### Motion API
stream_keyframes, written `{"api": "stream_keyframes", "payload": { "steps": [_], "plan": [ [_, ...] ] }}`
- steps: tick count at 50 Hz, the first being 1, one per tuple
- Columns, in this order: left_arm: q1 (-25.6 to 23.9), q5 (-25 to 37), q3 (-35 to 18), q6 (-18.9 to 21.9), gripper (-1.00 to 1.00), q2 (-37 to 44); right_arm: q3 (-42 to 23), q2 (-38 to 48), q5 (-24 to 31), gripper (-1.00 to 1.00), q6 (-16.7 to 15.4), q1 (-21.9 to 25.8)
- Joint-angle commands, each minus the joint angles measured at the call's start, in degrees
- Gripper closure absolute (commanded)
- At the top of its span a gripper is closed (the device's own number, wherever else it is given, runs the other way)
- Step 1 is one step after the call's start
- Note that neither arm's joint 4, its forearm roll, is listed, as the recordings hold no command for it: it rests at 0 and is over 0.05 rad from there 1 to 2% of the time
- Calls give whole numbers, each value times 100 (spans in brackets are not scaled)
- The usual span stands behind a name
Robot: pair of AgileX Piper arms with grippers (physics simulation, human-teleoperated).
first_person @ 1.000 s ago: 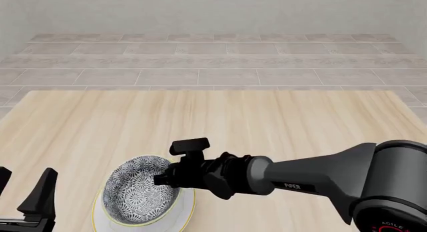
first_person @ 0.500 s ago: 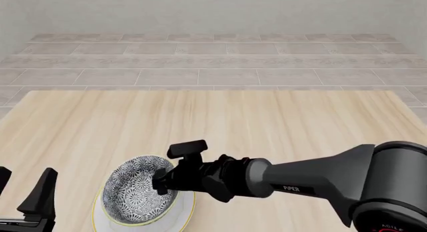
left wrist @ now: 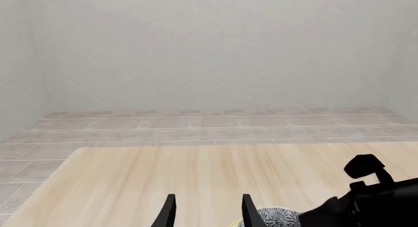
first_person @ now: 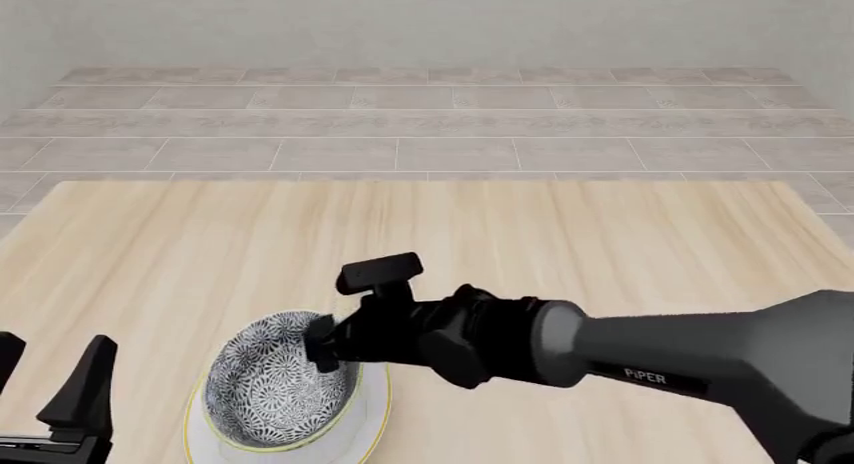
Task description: Put the bowl on the plate.
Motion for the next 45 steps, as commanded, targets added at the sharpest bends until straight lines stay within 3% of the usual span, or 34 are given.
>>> {"api": "stream_keyframes", "payload": {
  "steps": [1,18,36,45],
  "plan": [
    [-13,16,4,9,-100,-19,32,-467,273,-100,-221,-61],
    [-21,22,-5,26,-100,-7,623,-1336,77,-100,-374,-235],
    [-36,-62,27,47,-100,118,1124,-2339,105,-100,-332,-216],
    [-42,279,15,14,-100,-141,1546,-3165,119,-100,-193,-34]
  ]
}}
